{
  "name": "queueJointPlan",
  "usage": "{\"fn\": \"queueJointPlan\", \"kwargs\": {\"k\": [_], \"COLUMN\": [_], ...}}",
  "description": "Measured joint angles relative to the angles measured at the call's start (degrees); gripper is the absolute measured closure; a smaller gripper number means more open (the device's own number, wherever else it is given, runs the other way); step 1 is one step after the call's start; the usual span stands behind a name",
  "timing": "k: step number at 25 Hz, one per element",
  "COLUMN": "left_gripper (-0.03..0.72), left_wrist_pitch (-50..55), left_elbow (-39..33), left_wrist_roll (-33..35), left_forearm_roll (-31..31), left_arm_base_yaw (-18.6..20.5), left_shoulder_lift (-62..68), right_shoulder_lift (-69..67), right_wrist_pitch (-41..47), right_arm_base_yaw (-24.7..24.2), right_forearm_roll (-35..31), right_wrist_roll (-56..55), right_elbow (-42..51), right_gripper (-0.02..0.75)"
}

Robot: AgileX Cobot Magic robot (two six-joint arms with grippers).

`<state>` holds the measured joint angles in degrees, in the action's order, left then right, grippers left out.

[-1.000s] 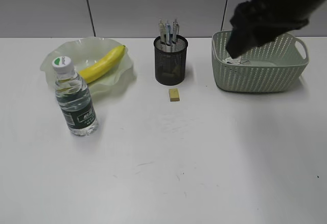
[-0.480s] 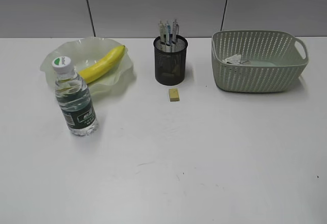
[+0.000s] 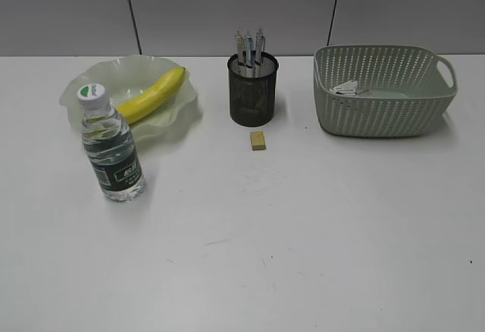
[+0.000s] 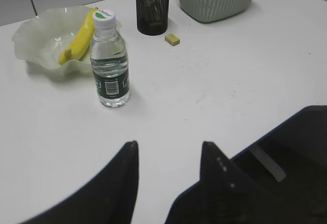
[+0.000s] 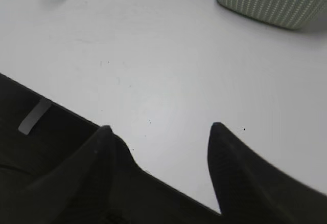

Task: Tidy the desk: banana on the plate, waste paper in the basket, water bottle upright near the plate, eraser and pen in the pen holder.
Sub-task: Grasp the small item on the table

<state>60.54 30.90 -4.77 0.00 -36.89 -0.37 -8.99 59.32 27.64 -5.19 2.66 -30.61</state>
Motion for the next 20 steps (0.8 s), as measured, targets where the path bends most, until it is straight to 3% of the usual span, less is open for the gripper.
{"fn": "queueJointPlan", "kwargs": {"k": [4,8,15,20], "left_gripper": [0.389,0.389,0.389,0.389], "left_wrist_pitch": [-1.4,-10.0,-25.2,-30.7], "left_elbow": [0.6,2.0,2.5,9.1], "left_wrist_roll": [0.0,0.0,0.0,0.0], "left_forearm_roll": [0.0,0.0,-6.2,-8.9], "left_arm_base_yaw": [0.0,0.0,0.0,0.0], "left_shoulder_lift": [0.8,7.1,30.0,51.7], "right_shoulder_lift": [6.4,7.6,7.6,7.7], "right_wrist_pitch": [0.2,0.2,0.2,0.2], "right_arm_base_yaw": [0.0,0.0,0.0,0.0], "right_forearm_roll": [0.1,0.1,0.2,0.2], "right_wrist_roll": [-0.6,-0.7,-0.9,-0.9], "right_elbow": [1.5,1.5,1.5,1.5], "right_gripper": [0.275,0.275,0.275,0.275]}}
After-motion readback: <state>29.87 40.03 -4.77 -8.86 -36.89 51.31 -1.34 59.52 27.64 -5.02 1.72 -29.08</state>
